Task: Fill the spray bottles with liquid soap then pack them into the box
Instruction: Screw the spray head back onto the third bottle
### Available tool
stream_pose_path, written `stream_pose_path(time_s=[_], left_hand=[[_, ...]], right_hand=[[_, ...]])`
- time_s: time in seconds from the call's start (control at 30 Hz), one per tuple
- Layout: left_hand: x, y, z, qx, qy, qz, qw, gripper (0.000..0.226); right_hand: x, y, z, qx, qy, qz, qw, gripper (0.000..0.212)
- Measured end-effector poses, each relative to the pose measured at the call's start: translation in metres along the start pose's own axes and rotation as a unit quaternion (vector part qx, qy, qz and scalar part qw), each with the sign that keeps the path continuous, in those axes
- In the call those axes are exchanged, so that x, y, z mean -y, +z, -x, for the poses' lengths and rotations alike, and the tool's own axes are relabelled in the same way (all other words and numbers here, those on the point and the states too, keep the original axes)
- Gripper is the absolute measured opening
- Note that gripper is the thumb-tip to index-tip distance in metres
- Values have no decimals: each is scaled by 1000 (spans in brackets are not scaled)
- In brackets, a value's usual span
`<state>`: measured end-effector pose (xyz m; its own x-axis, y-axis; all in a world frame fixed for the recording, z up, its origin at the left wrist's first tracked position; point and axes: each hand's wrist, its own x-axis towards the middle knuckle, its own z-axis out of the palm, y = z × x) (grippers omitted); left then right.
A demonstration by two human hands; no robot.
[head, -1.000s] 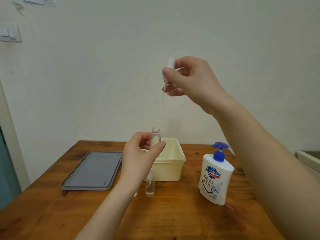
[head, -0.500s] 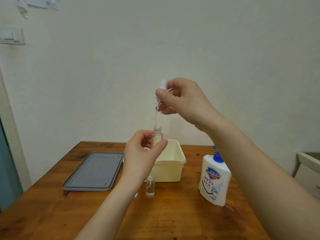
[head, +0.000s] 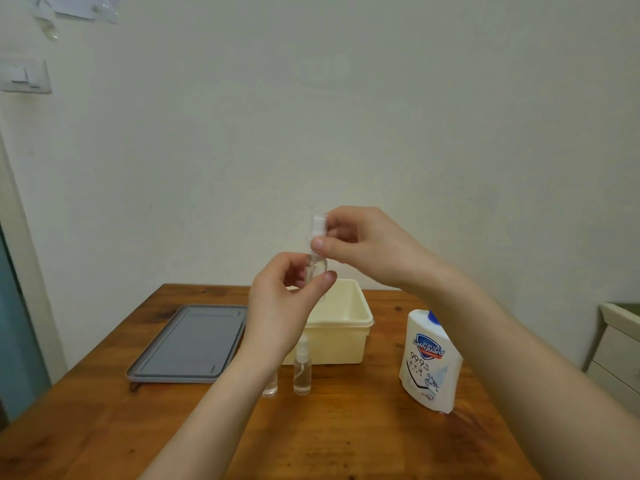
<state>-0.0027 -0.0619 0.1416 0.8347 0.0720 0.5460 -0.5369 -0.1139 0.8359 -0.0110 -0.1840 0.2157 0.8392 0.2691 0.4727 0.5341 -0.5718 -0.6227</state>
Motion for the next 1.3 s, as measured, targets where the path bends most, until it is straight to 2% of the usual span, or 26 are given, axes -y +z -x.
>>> stream_pose_path(time_s=[0.2,0.33,0.43,0.53,0.8,1.3], left_hand=[[1,-1,3,18,16,-28,999,15],[6,4,7,-11,9,-31,999,17],[4,6,7,-19,6,-22,1000,18],[0,7,7,-18,9,-15,1000,21],[3,10,7,-7,1,-14,1000,19],[2,13,6,-10,3,-9,1000,22]], right_hand=[[-5,-3,3,20,5,17,1000,21],[-12,7,6,-35,36,77,996,30],[-18,10,9,-56,43,-7,998,25],[-19,8,10,-62,2,-113,992,12],[-7,-9,0,-97,-28,-116,988,7],[-17,1,6,-63,-2,-84,995,9]])
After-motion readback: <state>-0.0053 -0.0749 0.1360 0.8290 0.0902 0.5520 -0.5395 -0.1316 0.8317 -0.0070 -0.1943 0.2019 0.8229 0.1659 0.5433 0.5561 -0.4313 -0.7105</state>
